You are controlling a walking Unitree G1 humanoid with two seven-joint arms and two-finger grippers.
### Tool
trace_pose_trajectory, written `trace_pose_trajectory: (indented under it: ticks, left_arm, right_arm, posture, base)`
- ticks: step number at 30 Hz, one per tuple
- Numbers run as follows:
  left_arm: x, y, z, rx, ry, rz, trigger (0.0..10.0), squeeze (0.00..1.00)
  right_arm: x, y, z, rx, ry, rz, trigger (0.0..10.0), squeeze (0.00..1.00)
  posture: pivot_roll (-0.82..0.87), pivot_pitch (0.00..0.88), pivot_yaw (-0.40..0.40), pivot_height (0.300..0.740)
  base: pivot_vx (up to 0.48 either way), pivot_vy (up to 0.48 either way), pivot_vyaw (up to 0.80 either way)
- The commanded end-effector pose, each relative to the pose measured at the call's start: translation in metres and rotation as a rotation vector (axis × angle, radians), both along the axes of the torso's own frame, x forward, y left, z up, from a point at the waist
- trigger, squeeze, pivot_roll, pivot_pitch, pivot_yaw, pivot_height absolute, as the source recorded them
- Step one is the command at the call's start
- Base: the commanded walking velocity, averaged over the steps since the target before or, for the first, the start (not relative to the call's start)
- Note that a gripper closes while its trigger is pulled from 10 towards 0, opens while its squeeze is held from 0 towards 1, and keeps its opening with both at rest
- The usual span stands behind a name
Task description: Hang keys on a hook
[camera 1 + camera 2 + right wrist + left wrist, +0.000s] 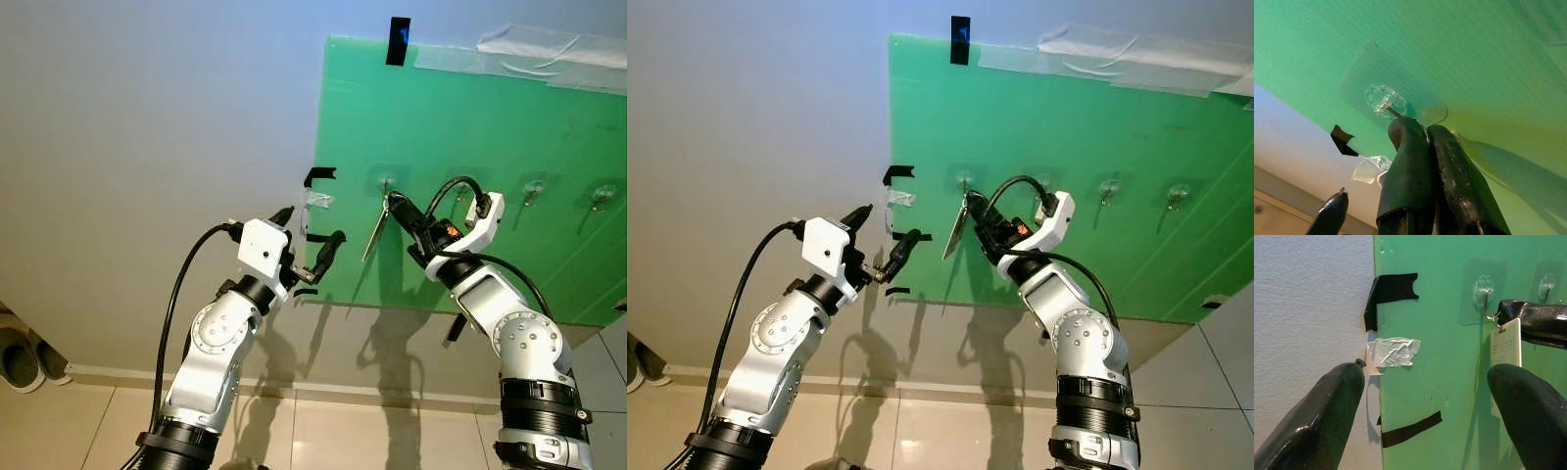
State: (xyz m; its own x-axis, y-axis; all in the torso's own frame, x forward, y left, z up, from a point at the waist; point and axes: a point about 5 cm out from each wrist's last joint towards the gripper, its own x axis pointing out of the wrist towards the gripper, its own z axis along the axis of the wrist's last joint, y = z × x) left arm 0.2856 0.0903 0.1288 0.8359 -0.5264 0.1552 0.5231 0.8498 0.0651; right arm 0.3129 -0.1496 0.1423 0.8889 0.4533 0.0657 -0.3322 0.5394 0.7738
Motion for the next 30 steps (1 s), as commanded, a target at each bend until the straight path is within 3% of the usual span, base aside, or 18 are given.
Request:
trace_pose_trajectory:
  ticks: [1,15,22,23,24,27,30]
  left_arm:
    - [0.000,-0.003,0.001,0.001,0.005,-0.012,10.0,0.00]
    - [-0.002,-0.005,-0.001,-0.009,0.016,-0.009,10.0,0.00]
    - [-0.003,-0.005,-0.002,-0.012,0.021,-0.005,10.0,0.00]
    - [-0.003,-0.005,-0.002,-0.013,0.022,-0.003,10.0,0.00]
    - [-0.003,-0.005,-0.003,-0.013,0.023,-0.002,10.0,0.00]
    - [-0.003,-0.005,-0.003,-0.014,0.023,-0.001,10.0,0.00]
    - [-0.003,-0.004,-0.003,-0.014,0.024,0.001,10.0,0.00]
  right_arm:
    - [0.002,-0.014,-0.008,0.045,0.064,-0.071,10.0,0.00]
    - [0.003,-0.021,-0.013,0.146,0.123,-0.126,10.0,0.00]
    - [0.003,-0.022,-0.027,0.131,0.193,-0.156,10.0,0.00]
    - [0.003,-0.021,-0.032,0.085,0.210,-0.158,10.0,0.00]
    - [0.002,-0.022,-0.035,0.043,0.217,-0.170,10.0,1.00]
    - [0.002,-0.021,-0.036,0.006,0.211,-0.169,10.0,1.00]
    - [0.002,-0.019,-0.028,-0.074,0.139,-0.163,10.0,1.00]
  posture:
    - [-0.06,0.000,-0.032,0.740]
    - [-0.07,0.000,-0.042,0.740]
    - [-0.07,0.000,-0.049,0.740]
    - [-0.07,0.000,-0.050,0.740]
    - [-0.07,0.000,-0.051,0.740]
    - [-0.07,0.000,-0.051,0.740]
    - [-0.07,0.000,-0.050,0.740]
  base:
    - [0.000,0.000,0.00]
    - [0.000,0.000,0.00]
    - [0.000,0.000,0.00]
    - [0.000,0.000,0.00]
    - [0.000,0.000,0.00]
    - [0.000,0.000,0.00]
    - [0.000,0.000,0.00]
